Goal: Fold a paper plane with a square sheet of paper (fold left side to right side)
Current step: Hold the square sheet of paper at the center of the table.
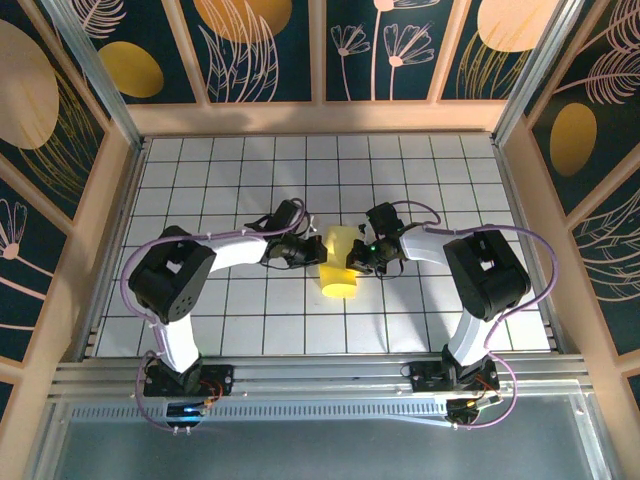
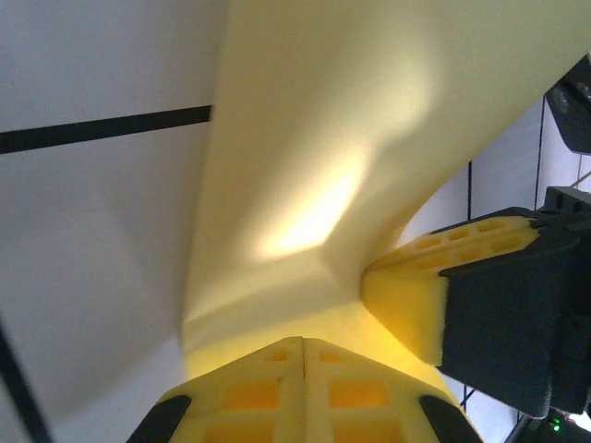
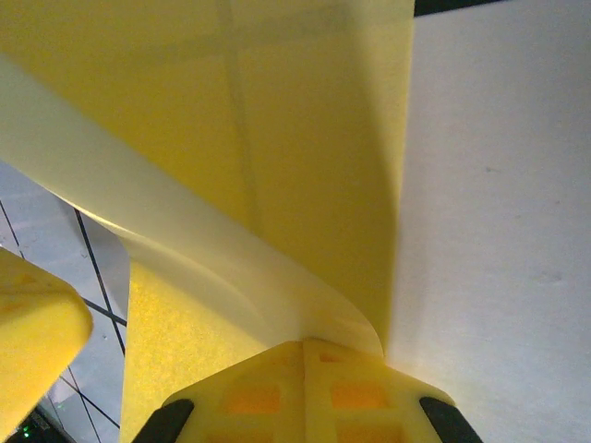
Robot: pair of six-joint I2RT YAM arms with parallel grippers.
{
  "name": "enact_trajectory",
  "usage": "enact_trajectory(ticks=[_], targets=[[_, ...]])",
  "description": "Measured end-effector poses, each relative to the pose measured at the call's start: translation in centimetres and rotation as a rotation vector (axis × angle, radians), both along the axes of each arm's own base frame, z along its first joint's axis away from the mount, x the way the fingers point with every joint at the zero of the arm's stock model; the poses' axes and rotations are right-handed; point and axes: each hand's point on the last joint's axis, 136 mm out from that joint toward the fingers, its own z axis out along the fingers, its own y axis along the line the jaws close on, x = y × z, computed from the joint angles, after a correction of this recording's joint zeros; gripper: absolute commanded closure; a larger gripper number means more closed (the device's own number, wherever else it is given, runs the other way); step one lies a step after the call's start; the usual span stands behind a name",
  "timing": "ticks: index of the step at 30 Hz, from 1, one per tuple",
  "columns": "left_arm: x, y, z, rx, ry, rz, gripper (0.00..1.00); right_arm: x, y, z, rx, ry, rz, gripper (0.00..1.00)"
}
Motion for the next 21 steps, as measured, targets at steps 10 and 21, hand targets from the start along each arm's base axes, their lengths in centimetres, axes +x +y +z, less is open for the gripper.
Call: enact_trajectory(ticks=[10, 21], targets=[[0.0, -0.3, -2.1, 0.025, 0.040, -0.010, 1.00, 0.0, 0.1, 0.0, 0.000, 0.000, 0.002, 1.00], [-0.2, 0.0, -2.6, 0.054, 0.062, -0.005, 1.00, 0.0, 0.1, 0.0, 0.000, 0.002, 0.003, 1.00]])
